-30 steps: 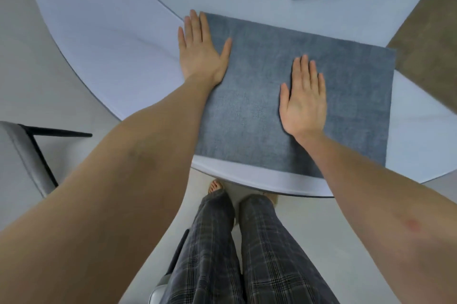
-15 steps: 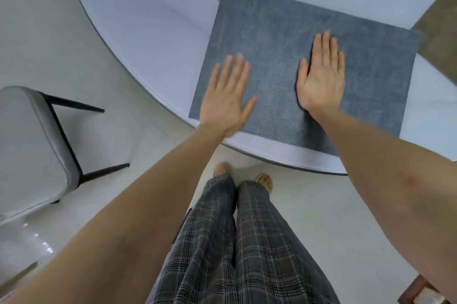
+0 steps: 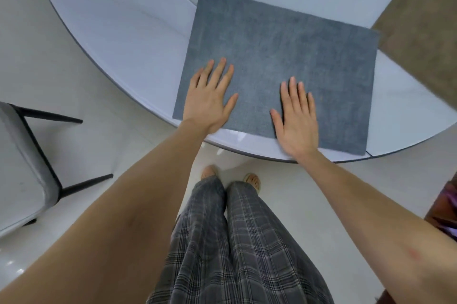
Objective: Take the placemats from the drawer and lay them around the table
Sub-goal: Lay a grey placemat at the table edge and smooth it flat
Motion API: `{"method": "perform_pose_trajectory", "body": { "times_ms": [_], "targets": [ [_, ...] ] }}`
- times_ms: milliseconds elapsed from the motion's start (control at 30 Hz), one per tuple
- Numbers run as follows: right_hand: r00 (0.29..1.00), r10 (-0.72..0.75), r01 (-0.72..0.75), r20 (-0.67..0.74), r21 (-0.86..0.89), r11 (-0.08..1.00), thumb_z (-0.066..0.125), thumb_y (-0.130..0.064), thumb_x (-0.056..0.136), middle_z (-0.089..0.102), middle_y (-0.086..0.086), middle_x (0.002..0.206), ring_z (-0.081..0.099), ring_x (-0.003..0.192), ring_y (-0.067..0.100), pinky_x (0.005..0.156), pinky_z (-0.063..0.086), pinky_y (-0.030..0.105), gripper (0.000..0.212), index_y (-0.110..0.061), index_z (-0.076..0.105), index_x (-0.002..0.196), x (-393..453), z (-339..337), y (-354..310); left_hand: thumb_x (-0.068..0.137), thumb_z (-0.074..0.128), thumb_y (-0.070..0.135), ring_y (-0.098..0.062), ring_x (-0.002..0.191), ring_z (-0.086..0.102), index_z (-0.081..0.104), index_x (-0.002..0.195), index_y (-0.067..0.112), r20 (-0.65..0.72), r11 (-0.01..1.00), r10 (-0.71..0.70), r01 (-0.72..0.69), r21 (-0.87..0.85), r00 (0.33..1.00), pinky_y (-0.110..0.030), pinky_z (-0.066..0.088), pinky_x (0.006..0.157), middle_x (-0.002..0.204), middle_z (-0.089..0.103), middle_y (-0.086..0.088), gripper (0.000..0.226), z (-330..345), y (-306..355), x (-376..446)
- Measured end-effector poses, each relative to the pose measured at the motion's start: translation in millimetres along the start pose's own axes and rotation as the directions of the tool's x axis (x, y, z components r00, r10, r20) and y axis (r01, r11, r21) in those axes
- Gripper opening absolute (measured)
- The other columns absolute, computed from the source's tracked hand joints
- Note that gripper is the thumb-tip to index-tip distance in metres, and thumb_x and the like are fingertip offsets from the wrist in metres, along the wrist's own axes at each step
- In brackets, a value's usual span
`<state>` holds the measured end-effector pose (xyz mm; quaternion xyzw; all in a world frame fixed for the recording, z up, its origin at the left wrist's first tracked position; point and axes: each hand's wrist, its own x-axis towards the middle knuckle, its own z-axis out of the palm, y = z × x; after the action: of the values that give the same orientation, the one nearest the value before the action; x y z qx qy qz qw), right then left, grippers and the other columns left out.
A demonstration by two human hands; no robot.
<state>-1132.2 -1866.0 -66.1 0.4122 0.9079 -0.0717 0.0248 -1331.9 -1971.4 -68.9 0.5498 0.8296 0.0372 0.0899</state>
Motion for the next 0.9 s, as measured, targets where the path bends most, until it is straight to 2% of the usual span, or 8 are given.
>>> {"method": "perform_pose_trajectory", "body": {
  "times_ms": [133,333,467,567,667,733,800,900],
  "targets": [
    [0.996,-0.079,0.079,0.051,-0.001,0.997,0.024,-0.042,0.102,0.006,0.006,0.161,0.003,0.149,0.022,0.121,0.0,0.038,0.061,-0.013,0.01,0.154,-4.1,-1.5,20.1,0.097,0.023,0.059,-0.037,0.146,0.015,0.025,0.15,0.01,0.079,0.993,-0.107,0.103,0.048,0.991,-0.049,0.012,0.119,0.159,0.02,-0.011,0.073,-7.3,23.0,6.7],
    [0.928,0.372,-0.374,0.032,0.074,0.925,0.021,-0.041,0.101,0.006,0.009,0.161,0.004,0.149,0.025,0.122,0.005,0.042,0.061,-0.012,0.008,0.154,-66.5,-9.9,91.5,0.093,0.024,0.066,-0.042,0.144,0.015,0.023,0.147,0.005,0.16,0.984,-0.128,0.104,0.147,0.979,-0.056,0.015,0.116,0.158,0.018,-0.017,0.081,-18.8,31.9,11.0],
    [0.919,0.36,-0.379,0.162,0.108,0.919,0.02,-0.041,0.103,0.003,0.007,0.161,0.003,0.149,0.022,0.121,-0.002,0.042,0.06,-0.013,0.006,0.154,-87.6,-28.3,109.8,0.092,0.039,0.061,-0.042,0.141,0.02,0.028,0.142,0.006,0.262,0.981,-0.174,0.146,0.124,0.949,-0.055,0.025,0.112,0.152,0.024,-0.018,0.076,-42.1,44.7,18.8],
    [0.93,0.347,-0.365,0.121,0.179,0.914,0.03,-0.031,0.103,0.04,0.013,0.149,0.035,0.14,0.024,0.119,-0.003,0.041,0.047,-0.007,0.039,0.142,-81.9,-56.0,120.4,0.094,0.048,0.047,-0.04,0.133,0.036,0.034,0.14,0.006,0.391,0.973,-0.227,0.196,0.119,0.892,-0.048,0.037,0.104,0.146,0.034,-0.018,0.064,-73.0,58.9,36.7],
    [0.905,0.417,-0.424,0.082,0.26,0.868,0.035,-0.027,0.102,0.064,0.015,0.122,0.056,0.116,0.031,0.115,0.018,0.039,0.039,-0.003,0.059,0.12,-71.1,-95.3,140.0,0.096,0.046,0.037,-0.033,0.126,0.051,0.049,0.135,0.008,0.484,0.977,-0.161,0.067,0.204,0.86,-0.041,0.041,0.101,0.14,0.05,-0.015,0.049,-109.9,87.4,60.6],
    [0.887,0.452,-0.457,0.093,0.304,0.836,0.038,-0.029,0.101,0.066,0.017,0.115,0.058,0.107,0.035,0.097,0.039,0.038,0.038,-0.002,0.063,0.113,-65.3,-122.6,162.6,0.096,0.045,0.038,-0.031,0.126,0.051,0.05,0.136,0.01,0.51,0.976,-0.085,-0.032,0.217,0.856,-0.04,0.042,0.1,0.14,0.051,-0.013,0.049,-132.1,118.5,77.9],
    [0.885,0.455,-0.46,0.098,0.334,0.823,0.04,-0.031,0.1,0.067,0.017,0.108,0.059,0.101,0.035,0.081,0.046,0.039,0.037,-0.003,0.064,0.103,-63.9,-148.5,190.2,0.096,0.044,0.041,-0.03,0.128,0.049,0.046,0.139,0.013,0.513,0.974,0.003,-0.118,0.191,0.858,-0.042,0.041,0.1,0.143,0.048,-0.01,0.051,-150.5,157.0,94.9],
    [0.888,0.455,-0.447,0.073,0.371,0.814,0.043,-0.029,0.098,0.067,0.014,0.095,0.06,0.092,0.033,0.075,0.048,0.04,0.033,-0.003,0.064,0.093,-64.5,-182.7,238.8,0.096,0.044,0.043,-0.029,0.128,0.048,0.046,0.139,0.017,0.444,0.965,0.15,-0.228,0.127,0.883,-0.041,0.041,0.1,0.142,0.048,-0.008,0.05,-173.8,221.2,117.2]
  ]
}}
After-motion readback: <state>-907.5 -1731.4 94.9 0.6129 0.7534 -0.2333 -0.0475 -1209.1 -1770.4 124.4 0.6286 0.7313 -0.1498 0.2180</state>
